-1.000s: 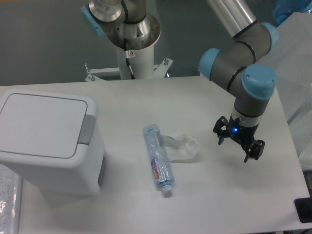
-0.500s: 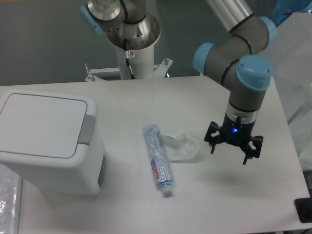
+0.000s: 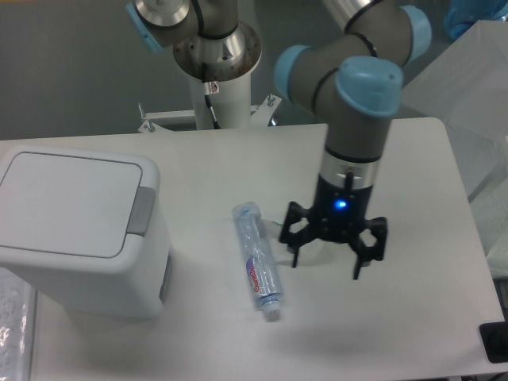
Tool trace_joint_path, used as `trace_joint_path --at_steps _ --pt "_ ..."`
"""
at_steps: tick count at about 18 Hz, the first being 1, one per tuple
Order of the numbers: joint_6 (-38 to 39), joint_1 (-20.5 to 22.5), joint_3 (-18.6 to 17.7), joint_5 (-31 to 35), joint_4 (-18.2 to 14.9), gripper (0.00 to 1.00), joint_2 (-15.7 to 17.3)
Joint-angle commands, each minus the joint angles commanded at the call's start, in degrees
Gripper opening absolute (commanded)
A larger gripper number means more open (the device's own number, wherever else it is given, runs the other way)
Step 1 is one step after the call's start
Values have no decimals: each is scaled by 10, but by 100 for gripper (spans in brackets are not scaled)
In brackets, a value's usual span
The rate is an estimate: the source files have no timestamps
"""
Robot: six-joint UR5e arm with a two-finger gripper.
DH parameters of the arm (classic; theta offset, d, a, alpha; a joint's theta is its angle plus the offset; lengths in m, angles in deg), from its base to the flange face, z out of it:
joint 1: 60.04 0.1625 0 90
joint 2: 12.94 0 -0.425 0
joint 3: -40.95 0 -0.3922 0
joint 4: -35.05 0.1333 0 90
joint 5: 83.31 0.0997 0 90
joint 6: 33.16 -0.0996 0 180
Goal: Open the trash can
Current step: 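Move the open gripper over the bottle toward the trash can lid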
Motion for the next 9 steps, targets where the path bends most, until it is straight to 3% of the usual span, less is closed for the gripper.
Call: trace_joint_path --at_steps 6,9 --pt "38 -15 -7 -113 -2 100 45" --pt "42 -21 -30 -120 -4 100 68"
